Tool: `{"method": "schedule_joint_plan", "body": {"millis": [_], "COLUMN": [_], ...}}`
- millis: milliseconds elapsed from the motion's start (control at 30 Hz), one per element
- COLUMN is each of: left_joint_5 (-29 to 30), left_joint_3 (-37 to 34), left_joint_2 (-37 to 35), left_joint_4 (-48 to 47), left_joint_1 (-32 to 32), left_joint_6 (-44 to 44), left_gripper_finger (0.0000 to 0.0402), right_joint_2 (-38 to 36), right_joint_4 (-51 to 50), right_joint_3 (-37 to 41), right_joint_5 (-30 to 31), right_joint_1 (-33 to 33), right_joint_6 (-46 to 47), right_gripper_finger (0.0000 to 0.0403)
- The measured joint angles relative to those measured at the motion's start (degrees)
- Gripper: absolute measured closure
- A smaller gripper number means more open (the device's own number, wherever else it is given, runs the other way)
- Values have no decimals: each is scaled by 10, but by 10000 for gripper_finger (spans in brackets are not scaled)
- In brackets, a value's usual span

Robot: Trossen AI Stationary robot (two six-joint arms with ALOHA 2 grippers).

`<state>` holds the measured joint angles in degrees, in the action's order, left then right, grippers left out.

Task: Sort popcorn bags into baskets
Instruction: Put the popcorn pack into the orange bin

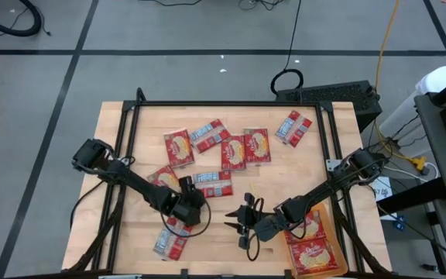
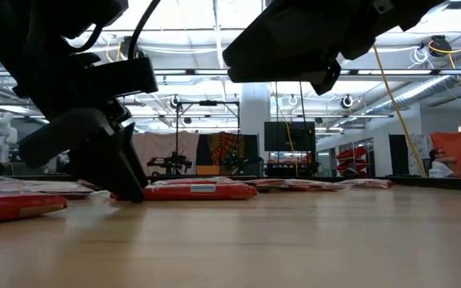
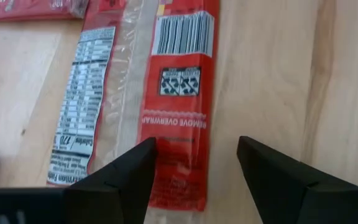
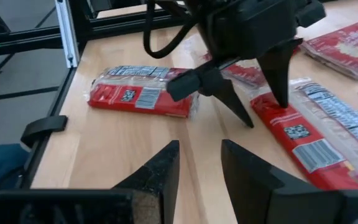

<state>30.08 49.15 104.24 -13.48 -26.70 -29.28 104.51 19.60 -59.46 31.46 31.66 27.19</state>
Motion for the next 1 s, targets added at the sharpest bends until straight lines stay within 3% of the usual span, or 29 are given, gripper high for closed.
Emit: {"method": "schedule_joint_plan", "body": {"millis": [200,333,633,767,1000], "left_joint_5": [-17,-49,-31,-24,-65], "left_joint_3": [0,-1,-41,-42,-45], "left_joint_2": [2,2,3,-5,-58], "left_joint_4": [3,8,114,135,128], "left_joint_1": [7,19,16,4,-3], "left_joint_6": [8,27,28,19,18], "left_gripper_finger": [191,256,389,395,398], "right_joint_2": [0,0,0,0,-1], "right_joint_4": [-3,-2,-3,-6,-15], "right_joint_3": [0,0,0,0,0], "right_joint_5": [2,2,3,30,38], "right_joint_1": [-8,-16,-5,8,10], "right_joint_6": [-3,-3,23,17,-49], "right_gripper_finger": [293,293,293,293,293]}}
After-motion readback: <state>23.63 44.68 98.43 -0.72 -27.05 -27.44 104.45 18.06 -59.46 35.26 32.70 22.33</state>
